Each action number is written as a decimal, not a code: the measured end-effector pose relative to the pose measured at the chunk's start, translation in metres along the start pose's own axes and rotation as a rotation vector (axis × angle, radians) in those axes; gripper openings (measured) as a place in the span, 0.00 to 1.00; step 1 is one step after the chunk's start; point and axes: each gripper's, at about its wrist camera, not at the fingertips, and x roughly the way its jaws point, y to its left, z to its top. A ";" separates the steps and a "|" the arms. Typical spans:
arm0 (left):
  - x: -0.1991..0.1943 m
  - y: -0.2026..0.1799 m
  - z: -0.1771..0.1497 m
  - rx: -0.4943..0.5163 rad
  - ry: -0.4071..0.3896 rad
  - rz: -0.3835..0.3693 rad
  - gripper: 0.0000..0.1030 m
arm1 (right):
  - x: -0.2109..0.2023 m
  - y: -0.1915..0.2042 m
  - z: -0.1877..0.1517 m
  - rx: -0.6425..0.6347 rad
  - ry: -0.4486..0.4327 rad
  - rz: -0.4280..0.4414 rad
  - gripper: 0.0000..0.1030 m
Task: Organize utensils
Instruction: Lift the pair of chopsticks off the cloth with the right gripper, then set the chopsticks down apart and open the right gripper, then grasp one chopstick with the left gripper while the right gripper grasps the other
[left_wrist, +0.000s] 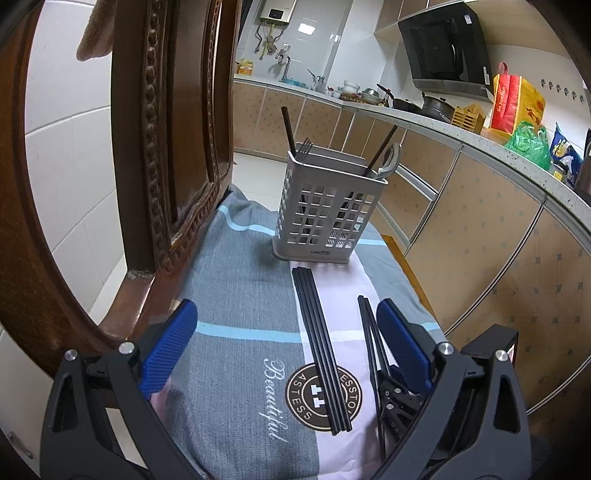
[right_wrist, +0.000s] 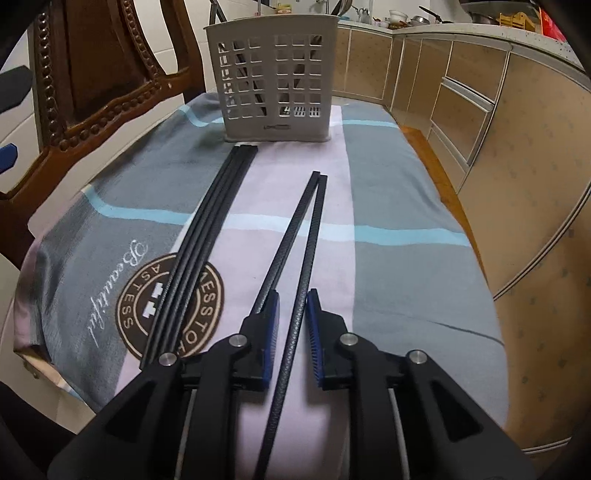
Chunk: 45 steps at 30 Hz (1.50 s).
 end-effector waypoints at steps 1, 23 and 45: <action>0.000 0.000 0.000 0.001 0.002 0.001 0.94 | -0.001 -0.005 -0.001 0.015 -0.009 -0.015 0.17; 0.011 -0.025 -0.012 0.102 0.034 -0.001 0.94 | -0.081 -0.053 0.000 0.102 -0.180 0.034 0.50; 0.091 -0.089 0.004 0.215 0.297 -0.071 0.64 | -0.057 -0.076 0.028 0.073 -0.084 -0.004 0.59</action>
